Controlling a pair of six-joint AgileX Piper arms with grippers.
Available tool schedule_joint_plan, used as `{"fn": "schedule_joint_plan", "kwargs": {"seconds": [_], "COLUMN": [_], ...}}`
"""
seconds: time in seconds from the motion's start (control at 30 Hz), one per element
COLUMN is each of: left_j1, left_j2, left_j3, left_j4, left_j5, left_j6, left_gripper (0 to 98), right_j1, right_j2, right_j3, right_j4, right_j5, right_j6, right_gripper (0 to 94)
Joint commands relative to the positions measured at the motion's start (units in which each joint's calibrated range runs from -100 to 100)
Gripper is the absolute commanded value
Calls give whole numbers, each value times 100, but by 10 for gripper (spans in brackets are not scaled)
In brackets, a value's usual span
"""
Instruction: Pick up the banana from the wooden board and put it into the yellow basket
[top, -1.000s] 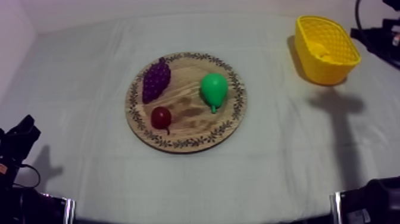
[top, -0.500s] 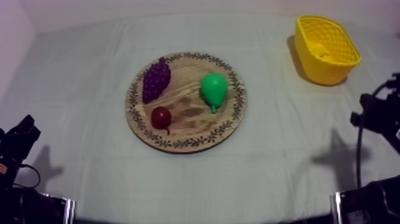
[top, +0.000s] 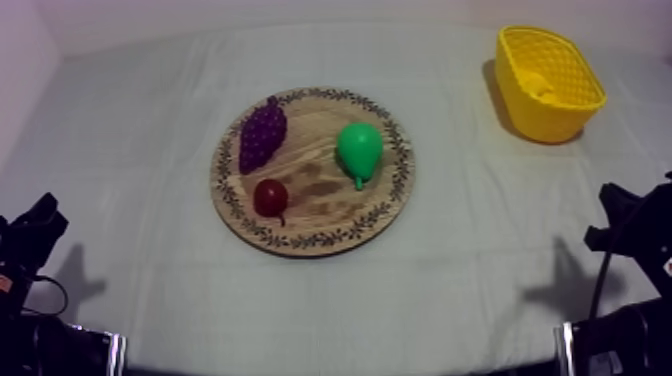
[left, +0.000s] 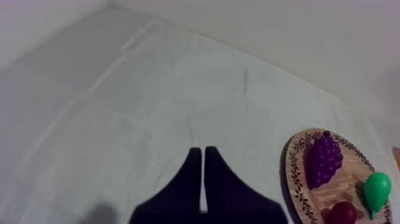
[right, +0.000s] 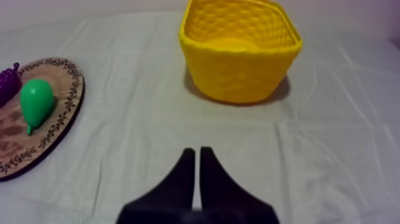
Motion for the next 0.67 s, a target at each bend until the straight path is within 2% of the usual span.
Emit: {"fn": "schedule_joint_plan", "kwargs": {"seconds": [0.0,0.23,0.63], "left_j1": [-1,-1,-1], "left_j2": [-5,-5,-5], "left_j3": [-1,-1,-1], "left_j4": [-3,-3,-3], "left_j5": [-1,-1,-1], "left_j6": [0,0,1], "left_gripper": [1,1,1], "right_j1": [-4,-28,-31], "right_j2": [-27,-57,-59], "right_j3": [3,4,4], "right_j4": [-4,-6,-6], "right_j5": [25,35,36], "right_j6": [134,437,502], "right_gripper": [5,5,5]}}
